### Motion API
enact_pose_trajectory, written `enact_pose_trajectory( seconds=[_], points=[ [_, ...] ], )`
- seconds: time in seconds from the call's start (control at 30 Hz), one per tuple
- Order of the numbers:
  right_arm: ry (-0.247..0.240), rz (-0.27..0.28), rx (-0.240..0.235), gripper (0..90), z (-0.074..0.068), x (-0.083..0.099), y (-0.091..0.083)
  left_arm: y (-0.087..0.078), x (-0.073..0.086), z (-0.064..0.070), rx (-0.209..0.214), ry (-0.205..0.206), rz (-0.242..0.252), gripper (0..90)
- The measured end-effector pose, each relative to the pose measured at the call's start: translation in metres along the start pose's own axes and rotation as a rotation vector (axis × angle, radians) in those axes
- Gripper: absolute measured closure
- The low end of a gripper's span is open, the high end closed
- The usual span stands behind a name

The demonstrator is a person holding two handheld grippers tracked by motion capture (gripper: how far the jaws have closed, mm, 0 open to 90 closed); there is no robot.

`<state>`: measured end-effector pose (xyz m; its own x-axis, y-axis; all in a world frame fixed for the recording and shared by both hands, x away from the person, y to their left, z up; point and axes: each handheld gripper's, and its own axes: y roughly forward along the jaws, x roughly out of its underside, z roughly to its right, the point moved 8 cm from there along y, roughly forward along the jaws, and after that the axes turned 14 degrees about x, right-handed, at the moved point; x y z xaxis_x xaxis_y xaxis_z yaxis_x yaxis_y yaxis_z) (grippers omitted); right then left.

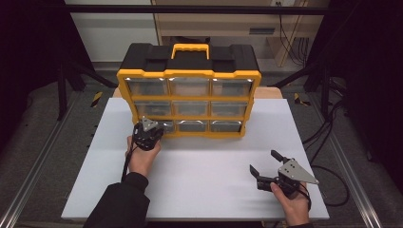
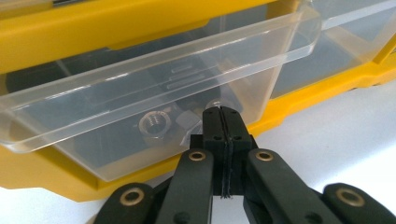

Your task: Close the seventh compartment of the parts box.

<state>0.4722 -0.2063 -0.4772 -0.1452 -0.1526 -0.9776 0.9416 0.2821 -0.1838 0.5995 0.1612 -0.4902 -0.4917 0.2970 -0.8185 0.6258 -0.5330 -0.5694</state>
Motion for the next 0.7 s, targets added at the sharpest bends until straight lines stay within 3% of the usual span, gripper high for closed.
enact_pose_trajectory(
  seconds=[0.7],
  points=[
    [-0.003,-0.014,0.016,4.2,0.0018,0.0020,0.0017,0.0024,-0.0013,-0.0021,0.003,-0.023,0.020,89.5]
  ],
)
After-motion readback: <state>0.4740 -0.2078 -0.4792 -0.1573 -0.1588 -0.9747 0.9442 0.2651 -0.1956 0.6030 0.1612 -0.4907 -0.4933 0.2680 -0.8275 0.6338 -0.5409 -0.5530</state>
